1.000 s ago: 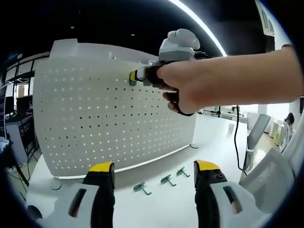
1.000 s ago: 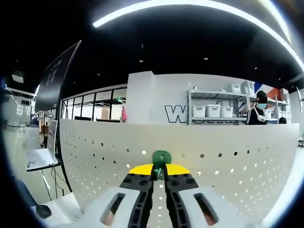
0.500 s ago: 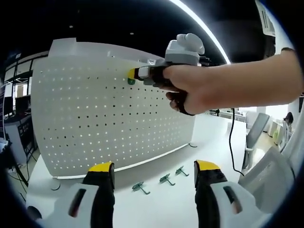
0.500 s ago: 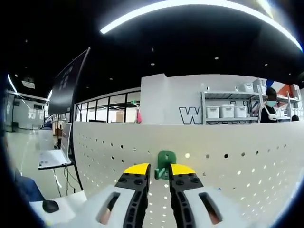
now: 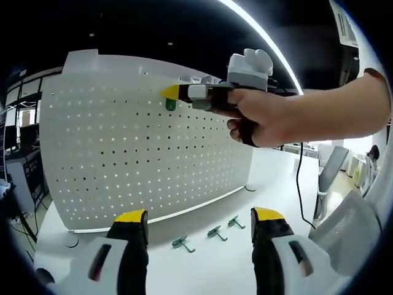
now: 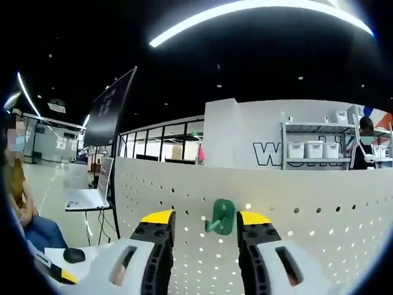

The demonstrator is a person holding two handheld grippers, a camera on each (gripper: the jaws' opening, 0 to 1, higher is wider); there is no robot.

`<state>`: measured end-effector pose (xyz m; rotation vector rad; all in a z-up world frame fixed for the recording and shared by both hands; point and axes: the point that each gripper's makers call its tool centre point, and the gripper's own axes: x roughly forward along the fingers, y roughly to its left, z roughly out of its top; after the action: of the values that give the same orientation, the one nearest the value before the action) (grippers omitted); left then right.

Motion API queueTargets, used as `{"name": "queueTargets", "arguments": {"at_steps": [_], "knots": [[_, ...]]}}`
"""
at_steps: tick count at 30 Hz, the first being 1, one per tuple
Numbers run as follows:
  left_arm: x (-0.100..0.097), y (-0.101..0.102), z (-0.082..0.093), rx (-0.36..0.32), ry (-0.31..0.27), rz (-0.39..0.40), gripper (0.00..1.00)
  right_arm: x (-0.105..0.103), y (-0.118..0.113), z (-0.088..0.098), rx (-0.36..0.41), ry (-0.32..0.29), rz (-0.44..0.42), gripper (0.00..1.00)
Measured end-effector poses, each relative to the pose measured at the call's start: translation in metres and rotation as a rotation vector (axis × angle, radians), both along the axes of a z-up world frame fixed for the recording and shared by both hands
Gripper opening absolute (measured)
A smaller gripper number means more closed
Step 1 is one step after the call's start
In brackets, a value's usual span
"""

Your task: Insert the hook assembly into the mounting plate slot until the hook locks in place.

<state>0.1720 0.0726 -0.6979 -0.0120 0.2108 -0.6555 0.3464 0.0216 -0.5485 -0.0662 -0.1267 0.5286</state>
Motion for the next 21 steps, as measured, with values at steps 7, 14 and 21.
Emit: {"name": "queueTargets", "arguments": {"at_steps": [7, 14, 21], "knots": [[0.0, 0.001, 0.001, 0.002, -0.004, 0.001, 0.7, -0.003, -0.004, 0.0, 0.001, 0.003, 0.015, 0.38], [0.0, 0.001, 0.0, 0.002, -0.003, -0.001, 0.7, -0.014, -0.011, -0.002, 0.022, 0.002, 0.071, 0.43], [-0.001, 0.001, 0.002, 0.004, -0.009, -0.002, 0.7, -0.026, -0.012, -0.001, 0.054, 0.002, 0.115, 0.47]]}}
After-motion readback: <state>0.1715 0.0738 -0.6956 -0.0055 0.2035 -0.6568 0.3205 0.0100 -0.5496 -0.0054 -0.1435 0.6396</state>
